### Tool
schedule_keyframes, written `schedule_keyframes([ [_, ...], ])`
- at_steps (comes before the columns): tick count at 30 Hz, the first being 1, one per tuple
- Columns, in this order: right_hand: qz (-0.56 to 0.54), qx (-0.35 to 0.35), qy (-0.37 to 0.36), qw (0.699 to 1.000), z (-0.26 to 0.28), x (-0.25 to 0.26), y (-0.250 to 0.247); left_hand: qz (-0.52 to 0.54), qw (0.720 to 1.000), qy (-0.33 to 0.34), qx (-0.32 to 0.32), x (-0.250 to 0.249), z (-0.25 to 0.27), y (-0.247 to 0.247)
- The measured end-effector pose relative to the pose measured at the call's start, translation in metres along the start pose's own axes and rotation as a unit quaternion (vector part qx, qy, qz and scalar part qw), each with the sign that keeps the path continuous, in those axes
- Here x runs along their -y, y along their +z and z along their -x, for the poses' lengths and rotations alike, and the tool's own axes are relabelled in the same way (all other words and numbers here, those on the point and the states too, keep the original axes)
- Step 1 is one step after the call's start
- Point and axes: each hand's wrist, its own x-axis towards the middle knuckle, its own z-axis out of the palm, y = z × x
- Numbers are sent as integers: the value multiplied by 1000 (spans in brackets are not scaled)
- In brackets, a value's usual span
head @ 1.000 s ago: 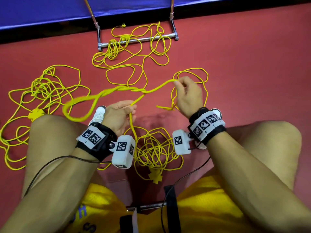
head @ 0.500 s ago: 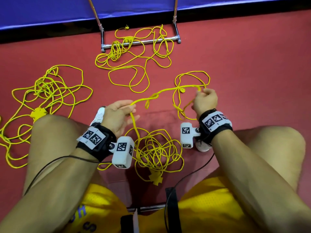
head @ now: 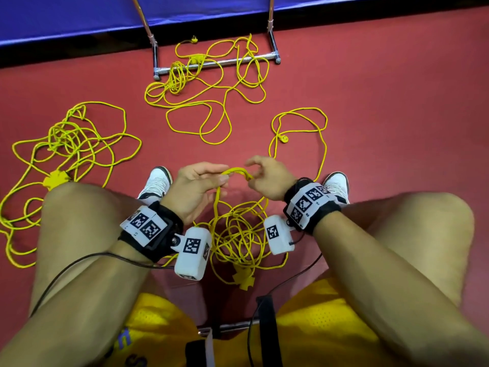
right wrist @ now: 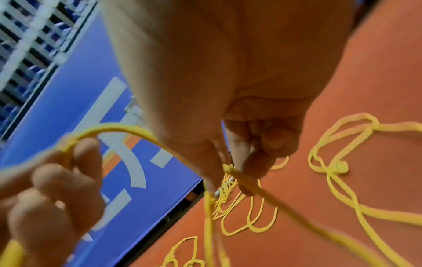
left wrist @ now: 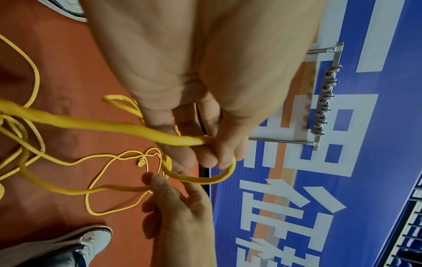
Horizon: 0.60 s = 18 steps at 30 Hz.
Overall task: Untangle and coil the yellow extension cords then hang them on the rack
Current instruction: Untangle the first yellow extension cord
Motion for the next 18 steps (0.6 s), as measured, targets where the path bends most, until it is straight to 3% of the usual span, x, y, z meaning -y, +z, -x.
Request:
schedule_keyframes([
  [2,65,-29,9,997,-1,-3,-10,-8,1000,-2,-1,2,-1,-1],
  [5,11,-67,-8,998,0,-6,-18,-65,997,-43,-11,5,-4,-4],
  [8,-36,-99,-71,992,1,-2,-20,-90,987,-134,5,5,-6,-5],
  [10,-42,-78,-136,987,4,3,-16,-87,982,-168,22,6,-8,-2],
  [12,-35,-43,-199,978,9,10,-6,-25,987,-152,45,6,-12,2],
  [15,-38,-35,-235,971,17,20,3,99,989,-100,38,4,-13,4],
  [18,-68,-48,-241,967,19,24,0,112,988,-93,55,1,-9,6],
])
